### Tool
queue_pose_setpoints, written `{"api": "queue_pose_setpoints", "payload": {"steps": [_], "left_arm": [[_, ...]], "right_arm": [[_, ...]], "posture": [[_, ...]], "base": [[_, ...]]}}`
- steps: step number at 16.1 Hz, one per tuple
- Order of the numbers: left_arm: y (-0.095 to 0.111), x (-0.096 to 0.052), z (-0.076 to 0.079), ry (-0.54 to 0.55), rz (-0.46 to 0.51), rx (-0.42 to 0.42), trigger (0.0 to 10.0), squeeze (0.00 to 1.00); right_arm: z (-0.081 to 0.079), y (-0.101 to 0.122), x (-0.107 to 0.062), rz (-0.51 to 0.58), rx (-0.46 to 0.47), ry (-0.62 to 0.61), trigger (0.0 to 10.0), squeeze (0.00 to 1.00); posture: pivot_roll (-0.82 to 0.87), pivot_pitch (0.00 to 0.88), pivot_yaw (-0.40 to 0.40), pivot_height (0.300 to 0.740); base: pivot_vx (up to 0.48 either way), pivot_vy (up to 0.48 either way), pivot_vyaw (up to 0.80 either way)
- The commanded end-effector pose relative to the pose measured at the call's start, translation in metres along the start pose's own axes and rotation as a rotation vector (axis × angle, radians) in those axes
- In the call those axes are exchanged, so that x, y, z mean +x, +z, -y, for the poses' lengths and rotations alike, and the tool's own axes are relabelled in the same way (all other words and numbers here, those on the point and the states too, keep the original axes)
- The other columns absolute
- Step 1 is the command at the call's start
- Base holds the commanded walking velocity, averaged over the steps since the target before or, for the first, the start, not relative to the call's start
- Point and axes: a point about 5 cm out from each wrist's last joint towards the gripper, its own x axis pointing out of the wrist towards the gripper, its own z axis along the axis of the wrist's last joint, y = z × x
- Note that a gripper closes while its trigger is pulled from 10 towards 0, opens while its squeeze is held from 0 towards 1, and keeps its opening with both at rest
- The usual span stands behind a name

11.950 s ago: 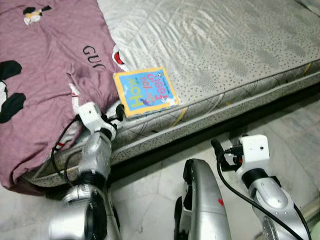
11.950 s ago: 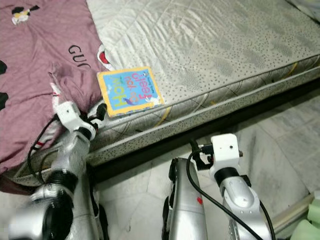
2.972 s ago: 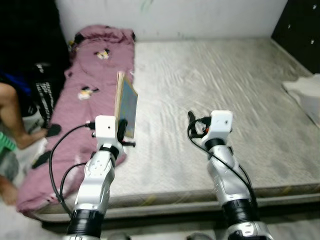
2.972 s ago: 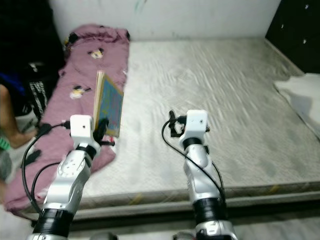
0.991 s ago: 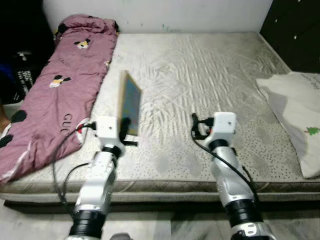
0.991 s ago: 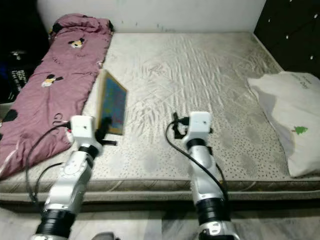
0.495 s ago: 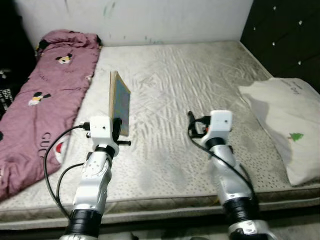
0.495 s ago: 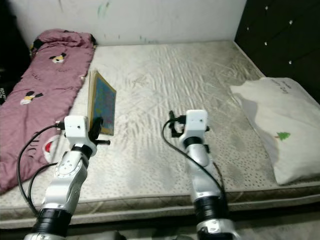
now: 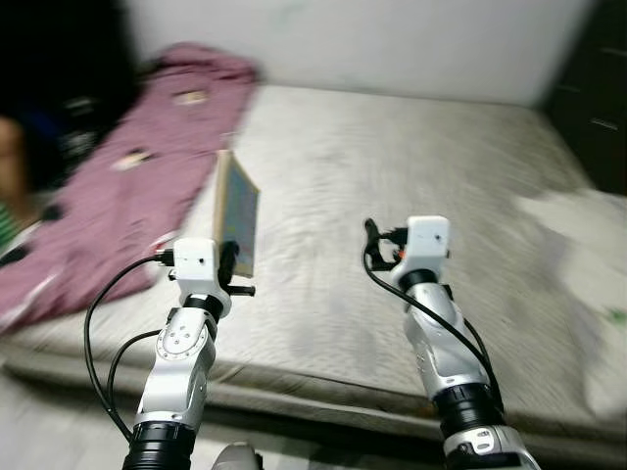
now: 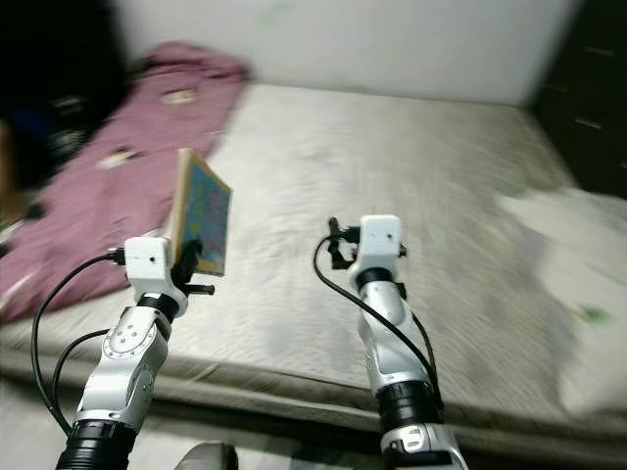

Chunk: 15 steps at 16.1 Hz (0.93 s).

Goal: Clean up the room

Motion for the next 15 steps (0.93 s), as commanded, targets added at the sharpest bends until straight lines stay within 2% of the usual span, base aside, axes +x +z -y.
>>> {"api": "queue_pose_setpoints", "payload": {"steps": [1, 3, 7, 13, 15], "left_arm": [[0.016, 0.002, -0.003, 0.030, 0.082, 0.048, 10.0, 0.00], [0.014, 0.004, 0.000, 0.017, 0.063, 0.012, 10.0, 0.00], [0.016, 0.009, 0.009, -0.047, 0.077, -0.001, 10.0, 0.00], [0.017, 0.008, 0.012, -0.066, 0.085, -0.003, 10.0, 0.00], [0.016, 0.008, 0.013, -0.063, 0.076, -0.009, 10.0, 0.00]], "right_arm": [[0.000, 0.003, 0.003, 0.007, -0.006, 0.005, 10.0, 0.00], [0.003, 0.003, 0.004, 0.006, 0.002, -0.007, 10.0, 0.00], [0.012, 0.003, 0.002, 0.008, 0.001, -0.039, 10.0, 0.00], [0.010, 0.004, 0.004, 0.005, 0.007, -0.028, 10.0, 0.00], [0.009, 0.004, 0.004, 0.006, 0.007, -0.023, 10.0, 0.00]], "posture": [[0.08, 0.000, -0.024, 0.740], [0.06, 0.000, -0.015, 0.740], [0.03, 0.000, 0.003, 0.740], [0.04, 0.000, -0.007, 0.740], [0.04, 0.000, -0.007, 0.740]], "base": [[0.000, 0.000, 0.71], [0.000, 0.000, 0.00], [0.000, 0.000, 0.00], [0.000, 0.000, 0.00], [0.000, -0.270, -0.67]]}}
